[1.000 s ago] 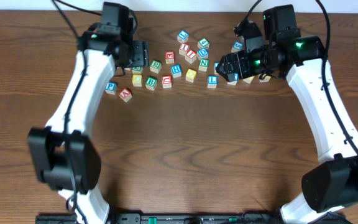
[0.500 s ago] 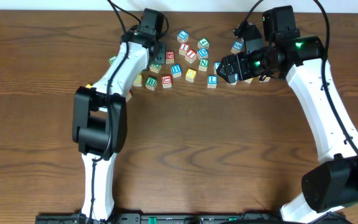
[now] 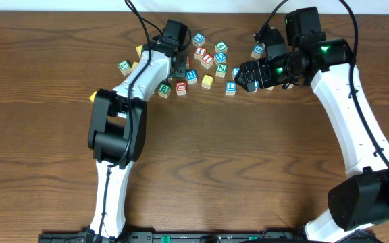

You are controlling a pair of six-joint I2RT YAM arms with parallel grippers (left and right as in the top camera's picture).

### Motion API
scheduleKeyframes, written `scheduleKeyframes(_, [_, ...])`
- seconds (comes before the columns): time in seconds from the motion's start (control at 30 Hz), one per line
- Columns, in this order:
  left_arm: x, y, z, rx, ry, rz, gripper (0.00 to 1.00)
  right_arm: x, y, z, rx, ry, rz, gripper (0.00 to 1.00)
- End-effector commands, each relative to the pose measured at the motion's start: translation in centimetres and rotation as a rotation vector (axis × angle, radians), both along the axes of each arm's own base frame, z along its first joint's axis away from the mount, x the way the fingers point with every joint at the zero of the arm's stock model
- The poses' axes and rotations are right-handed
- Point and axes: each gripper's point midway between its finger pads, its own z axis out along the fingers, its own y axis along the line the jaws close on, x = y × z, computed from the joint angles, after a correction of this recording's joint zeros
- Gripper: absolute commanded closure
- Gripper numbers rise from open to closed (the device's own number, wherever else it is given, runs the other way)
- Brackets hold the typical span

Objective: Spell out ROBOT
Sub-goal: 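Reach the left gripper into the pile and grasp the green R block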

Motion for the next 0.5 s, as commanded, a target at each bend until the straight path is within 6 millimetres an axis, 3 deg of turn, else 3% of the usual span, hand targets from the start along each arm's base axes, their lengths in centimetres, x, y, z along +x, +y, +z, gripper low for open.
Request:
scheduleKeyframes(0.0, [0.1, 0.1, -0.5, 0.004, 0.007, 0.025, 0.56, -0.1, 0.6, 0.5, 0.015, -0.002, 0.009, 0.01])
scheduleKeyframes(0.3, [0.0, 0.2, -0.5, 0.002, 0.009, 0.031, 0.79, -0.3, 0.5, 0.4, 0.013, 0.008, 0.009, 0.01])
scheduleKeyframes(0.47, [0.2, 0.1, 1.6, -0.009, -0.024, 0.03, 0.81, -0.3, 0.5, 0.4, 0.013, 0.007, 0.009, 0.01])
